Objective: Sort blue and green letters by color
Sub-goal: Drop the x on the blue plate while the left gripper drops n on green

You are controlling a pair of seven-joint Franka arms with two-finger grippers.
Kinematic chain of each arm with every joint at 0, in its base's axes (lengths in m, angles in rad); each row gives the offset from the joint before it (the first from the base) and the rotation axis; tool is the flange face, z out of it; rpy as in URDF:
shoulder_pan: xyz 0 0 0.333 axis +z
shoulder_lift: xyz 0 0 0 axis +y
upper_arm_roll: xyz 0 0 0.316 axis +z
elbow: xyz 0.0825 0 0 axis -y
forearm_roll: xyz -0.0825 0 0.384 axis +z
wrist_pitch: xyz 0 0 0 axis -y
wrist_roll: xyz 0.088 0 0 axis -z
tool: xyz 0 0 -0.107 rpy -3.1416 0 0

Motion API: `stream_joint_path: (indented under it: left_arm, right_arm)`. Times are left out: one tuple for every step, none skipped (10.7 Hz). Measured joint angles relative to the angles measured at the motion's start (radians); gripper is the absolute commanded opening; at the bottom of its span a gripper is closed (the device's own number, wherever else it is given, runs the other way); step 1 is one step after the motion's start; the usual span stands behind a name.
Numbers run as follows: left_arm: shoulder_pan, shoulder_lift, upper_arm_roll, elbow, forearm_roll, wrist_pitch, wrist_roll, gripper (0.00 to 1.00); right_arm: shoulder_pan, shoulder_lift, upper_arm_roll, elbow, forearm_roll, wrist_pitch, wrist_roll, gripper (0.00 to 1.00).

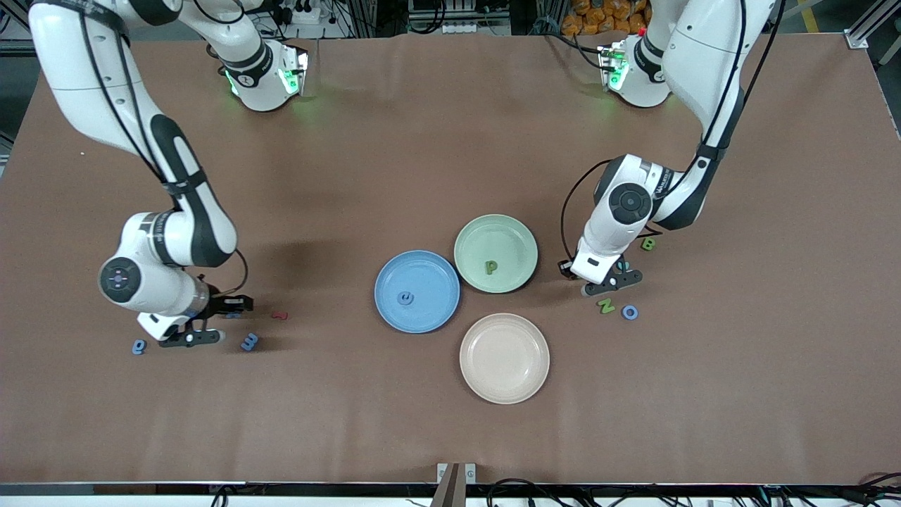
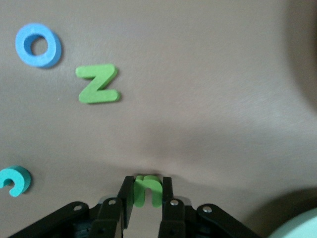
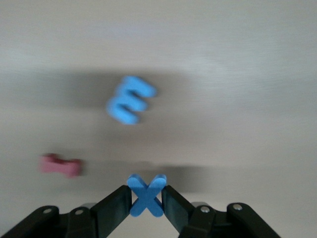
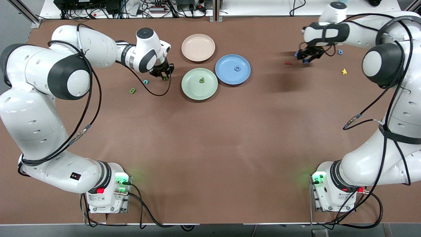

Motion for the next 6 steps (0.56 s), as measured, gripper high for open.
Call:
stream_joint_path:
  left_arm:
    - [-0.001, -0.008, -0.002, 0.017, 0.000, -0.007, 0.000, 0.00]
    - [-0.002, -0.020, -0.006, 0.037, 0.000, -0.031, 0.000, 0.00]
    - [-0.003, -0.033, -0.024, 0.063, 0.000, -0.061, -0.001, 0.00]
    - [-0.006, -0.040, -0.058, 0.093, -0.001, -0.092, -0.022, 0.00]
    - [-0.013, -0.039, -0.099, 0.119, -0.001, -0.111, -0.067, 0.00]
    - [-0.030, -0.036, -0.131, 0.136, -0.001, -0.117, -0.123, 0.00]
  right_arm:
    - [0.048, -0.003, 0.002, 0.011, 0.000, -0.012, 0.092, 0.00]
    - [0.099, -0.003, 0.004, 0.026, 0.000, -0.021, 0.185, 0.00]
    - [0.145, -0.003, 0.004, 0.043, 0.000, -0.026, 0.275, 0.00]
    - [0.182, -0.003, 0.005, 0.058, 0.001, -0.029, 0.358, 0.00]
    - [0.214, -0.002, 0.006, 0.074, 0.002, -0.032, 0.443, 0.00]
    - [0.249, 0.003, 0.008, 0.096, 0.007, -0.033, 0.534, 0.00]
